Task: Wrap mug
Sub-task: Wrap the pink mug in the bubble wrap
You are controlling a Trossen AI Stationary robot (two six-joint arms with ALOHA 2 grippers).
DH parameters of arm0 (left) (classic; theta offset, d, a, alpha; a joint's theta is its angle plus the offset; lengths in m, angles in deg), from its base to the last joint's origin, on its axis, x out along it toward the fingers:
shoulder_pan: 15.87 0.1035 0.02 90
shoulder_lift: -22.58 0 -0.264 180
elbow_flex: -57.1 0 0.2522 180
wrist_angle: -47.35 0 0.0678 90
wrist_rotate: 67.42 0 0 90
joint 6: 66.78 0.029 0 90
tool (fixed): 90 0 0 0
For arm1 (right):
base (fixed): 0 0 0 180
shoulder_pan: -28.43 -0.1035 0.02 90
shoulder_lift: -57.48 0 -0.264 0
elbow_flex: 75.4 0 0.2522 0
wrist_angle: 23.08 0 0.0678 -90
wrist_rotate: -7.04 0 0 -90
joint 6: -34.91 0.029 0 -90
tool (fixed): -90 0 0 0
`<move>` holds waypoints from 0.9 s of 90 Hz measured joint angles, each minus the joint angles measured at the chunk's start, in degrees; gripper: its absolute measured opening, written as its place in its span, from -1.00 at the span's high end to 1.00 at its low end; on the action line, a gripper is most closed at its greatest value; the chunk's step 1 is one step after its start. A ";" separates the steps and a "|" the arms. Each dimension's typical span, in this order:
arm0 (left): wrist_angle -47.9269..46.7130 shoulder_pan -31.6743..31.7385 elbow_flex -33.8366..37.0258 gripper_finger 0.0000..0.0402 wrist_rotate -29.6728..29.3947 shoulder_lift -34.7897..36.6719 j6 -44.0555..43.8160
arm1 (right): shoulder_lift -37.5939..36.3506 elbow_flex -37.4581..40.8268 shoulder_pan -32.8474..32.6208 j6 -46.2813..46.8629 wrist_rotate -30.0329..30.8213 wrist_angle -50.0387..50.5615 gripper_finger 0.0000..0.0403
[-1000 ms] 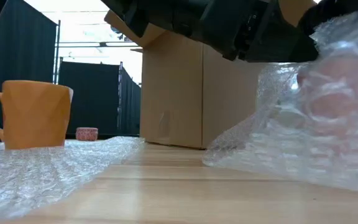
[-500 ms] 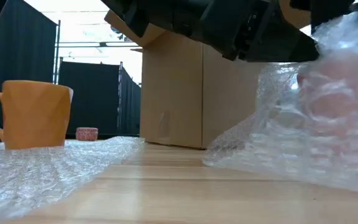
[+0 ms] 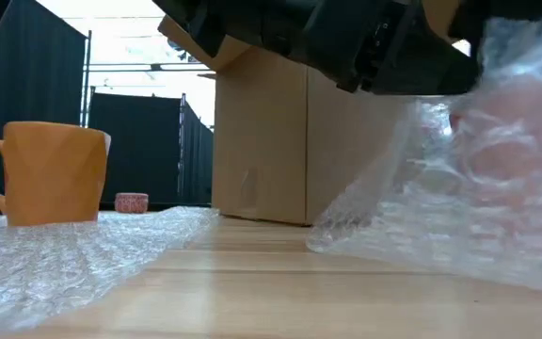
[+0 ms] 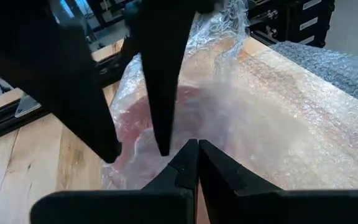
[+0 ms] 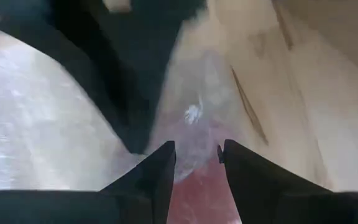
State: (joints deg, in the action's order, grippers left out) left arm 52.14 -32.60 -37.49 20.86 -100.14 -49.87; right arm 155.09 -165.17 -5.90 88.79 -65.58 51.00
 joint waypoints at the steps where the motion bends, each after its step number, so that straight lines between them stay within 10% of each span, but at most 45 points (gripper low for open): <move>1: 0.01 0.00 0.00 1.00 0.00 0.00 0.00 | 0.00 0.17 -0.02 0.01 -0.01 -0.23 0.39; 81: 0.00 0.00 0.00 1.00 0.00 0.07 0.00 | -0.36 15.15 2.89 -3.82 -9.41 -21.16 0.39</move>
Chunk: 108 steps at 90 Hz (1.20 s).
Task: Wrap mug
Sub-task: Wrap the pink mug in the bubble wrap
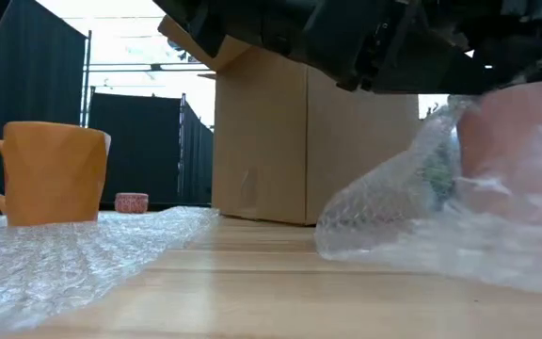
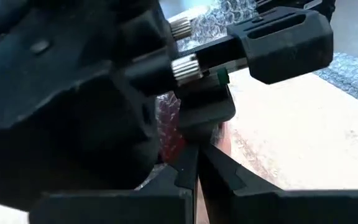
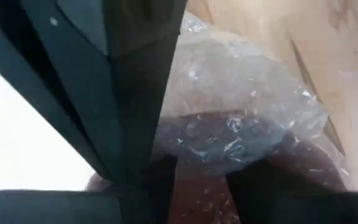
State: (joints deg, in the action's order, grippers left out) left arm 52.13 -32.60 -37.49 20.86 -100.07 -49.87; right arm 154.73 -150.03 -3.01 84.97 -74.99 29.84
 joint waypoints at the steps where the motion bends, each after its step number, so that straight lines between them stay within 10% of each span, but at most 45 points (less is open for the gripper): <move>1: 0.00 0.00 0.00 1.00 0.00 0.00 0.00 | 0.02 -0.11 -0.01 0.04 -0.04 0.14 0.39; 108: 0.00 0.00 0.04 1.00 0.07 0.02 0.00 | -1.09 -23.71 -4.63 4.28 6.62 31.06 0.39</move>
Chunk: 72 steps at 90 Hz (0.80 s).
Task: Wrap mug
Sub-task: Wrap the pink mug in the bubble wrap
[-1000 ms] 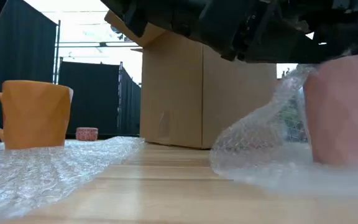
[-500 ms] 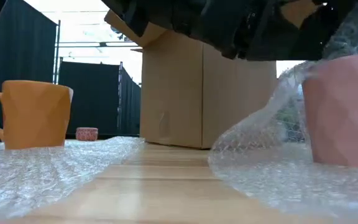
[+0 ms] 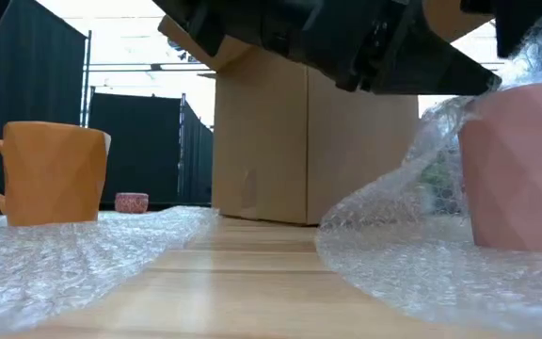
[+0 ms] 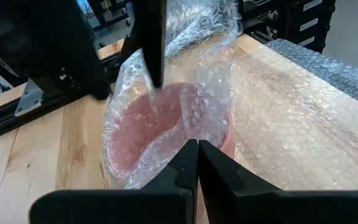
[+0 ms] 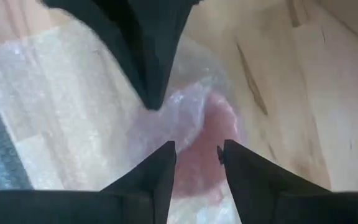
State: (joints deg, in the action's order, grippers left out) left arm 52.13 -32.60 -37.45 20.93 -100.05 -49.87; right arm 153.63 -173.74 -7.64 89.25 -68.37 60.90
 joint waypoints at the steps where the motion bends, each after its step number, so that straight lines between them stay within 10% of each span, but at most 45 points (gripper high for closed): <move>1: 0.00 0.00 0.00 1.00 0.00 0.00 0.00 | -0.05 0.00 -0.24 0.31 0.89 0.01 0.39; 72: -2.93 -0.02 -0.04 1.00 -3.99 9.05 0.96 | -1.67 -0.02 -9.75 13.97 18.70 -0.07 0.39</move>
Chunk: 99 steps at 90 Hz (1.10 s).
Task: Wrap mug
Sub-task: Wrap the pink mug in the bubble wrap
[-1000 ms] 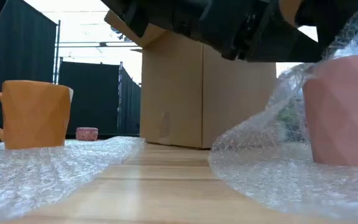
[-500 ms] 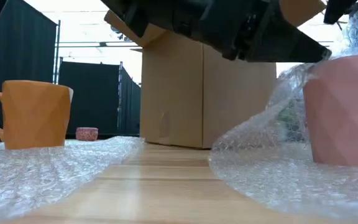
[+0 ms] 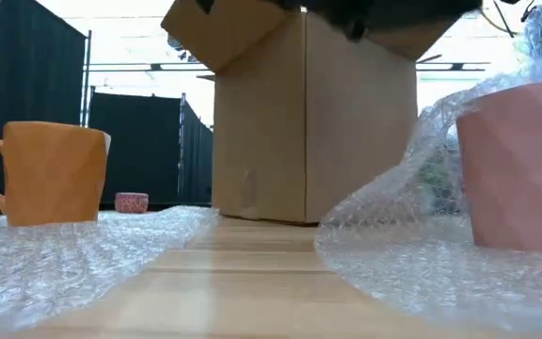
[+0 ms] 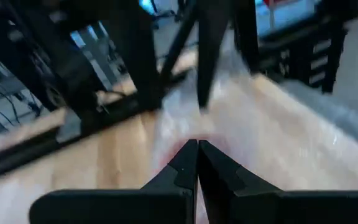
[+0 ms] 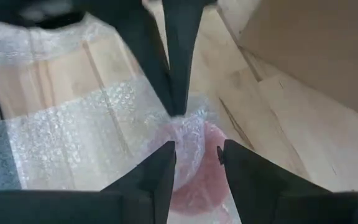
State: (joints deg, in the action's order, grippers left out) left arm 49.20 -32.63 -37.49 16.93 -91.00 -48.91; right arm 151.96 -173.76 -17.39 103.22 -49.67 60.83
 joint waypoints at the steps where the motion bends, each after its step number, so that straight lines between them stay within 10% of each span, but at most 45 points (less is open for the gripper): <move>1: -0.46 0.00 0.00 1.00 -0.24 0.38 0.22 | 0.00 0.00 0.00 0.05 0.09 0.00 0.39; 48: -46.93 -1.49 0.66 1.00 -13.58 9.99 -13.78 | 0.02 0.00 -2.34 2.82 1.29 0.02 0.39; 69: -44.23 1.78 4.40 1.00 -29.91 7.92 -12.06 | 0.04 0.00 -3.04 3.06 1.37 -0.06 0.39; 99: -19.90 9.72 5.31 1.00 -24.58 6.34 1.05 | 1.43 0.02 -3.08 3.76 1.79 -0.09 0.39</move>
State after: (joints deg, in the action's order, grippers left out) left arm 29.30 -22.90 -32.19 -7.65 -84.66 -47.86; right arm 153.39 -173.74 -20.47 106.98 -47.88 60.74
